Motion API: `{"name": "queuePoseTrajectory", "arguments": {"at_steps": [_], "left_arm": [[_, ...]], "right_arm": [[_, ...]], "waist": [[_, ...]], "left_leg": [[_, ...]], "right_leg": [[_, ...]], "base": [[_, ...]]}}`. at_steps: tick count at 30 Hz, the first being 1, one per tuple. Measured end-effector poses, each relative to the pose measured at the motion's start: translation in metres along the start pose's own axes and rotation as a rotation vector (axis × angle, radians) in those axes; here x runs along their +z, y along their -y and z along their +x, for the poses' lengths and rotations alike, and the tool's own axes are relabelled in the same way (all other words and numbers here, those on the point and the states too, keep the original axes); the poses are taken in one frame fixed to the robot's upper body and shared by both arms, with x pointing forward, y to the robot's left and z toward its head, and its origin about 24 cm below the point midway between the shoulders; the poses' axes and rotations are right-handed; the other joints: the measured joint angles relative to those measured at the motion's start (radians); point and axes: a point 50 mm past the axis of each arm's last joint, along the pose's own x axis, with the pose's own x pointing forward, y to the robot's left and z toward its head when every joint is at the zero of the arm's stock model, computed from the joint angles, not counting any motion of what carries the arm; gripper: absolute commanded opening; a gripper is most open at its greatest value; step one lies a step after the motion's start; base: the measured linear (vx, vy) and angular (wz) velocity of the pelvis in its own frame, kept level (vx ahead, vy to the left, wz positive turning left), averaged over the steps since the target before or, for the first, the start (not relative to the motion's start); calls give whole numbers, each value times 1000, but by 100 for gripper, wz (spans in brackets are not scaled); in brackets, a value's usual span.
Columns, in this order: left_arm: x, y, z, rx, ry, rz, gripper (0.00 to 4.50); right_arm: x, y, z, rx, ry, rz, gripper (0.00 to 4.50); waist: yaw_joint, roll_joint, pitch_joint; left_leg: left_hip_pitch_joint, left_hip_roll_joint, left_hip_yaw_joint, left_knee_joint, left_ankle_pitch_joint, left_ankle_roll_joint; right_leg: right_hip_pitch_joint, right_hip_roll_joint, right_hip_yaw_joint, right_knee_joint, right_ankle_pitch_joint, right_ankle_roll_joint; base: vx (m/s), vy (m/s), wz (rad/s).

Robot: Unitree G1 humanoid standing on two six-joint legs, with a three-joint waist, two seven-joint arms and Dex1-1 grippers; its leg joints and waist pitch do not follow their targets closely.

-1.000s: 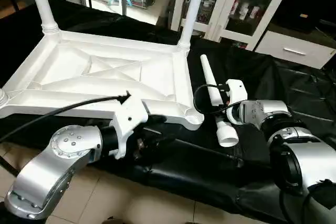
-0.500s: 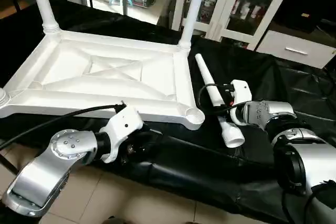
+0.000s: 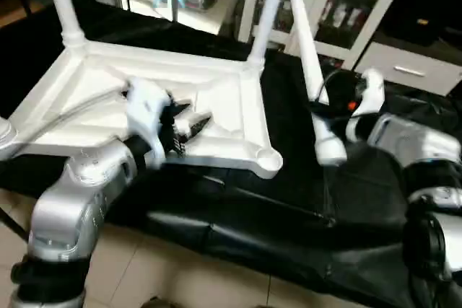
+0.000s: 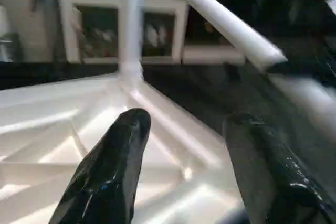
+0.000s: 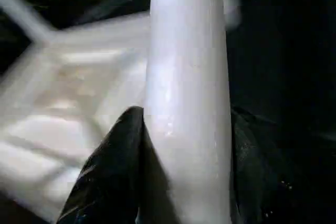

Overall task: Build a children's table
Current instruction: Pick table leg

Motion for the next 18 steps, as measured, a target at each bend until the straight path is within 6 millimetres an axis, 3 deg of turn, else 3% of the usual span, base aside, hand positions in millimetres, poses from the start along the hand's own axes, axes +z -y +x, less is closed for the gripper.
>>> {"name": "queuePoseTrajectory", "arguments": {"at_steps": [3,6,18], "left_arm": [[8,5,8,-18,69,-122,305],[17,15,17,-65,113,-177,337],[17,13,19,-36,89,-215,424]], "right_arm": [[-13,-30,-15,331,15,154,180],[-10,-49,-27,501,37,203,180],[-16,-75,-44,633,21,199,180]], "waist": [[8,2,1],[13,2,1],[11,1,1]], "left_leg": [[1,0,0,0,1,4],[2,0,0,0,0,3],[5,2,0,0,2,-1]], "right_leg": [[1,0,0,0,1,0],[2,0,0,0,3,-1],[4,0,-2,-1,4,6]], "base": [[0,0,0],[0,0,0],[0,0,0]]}}
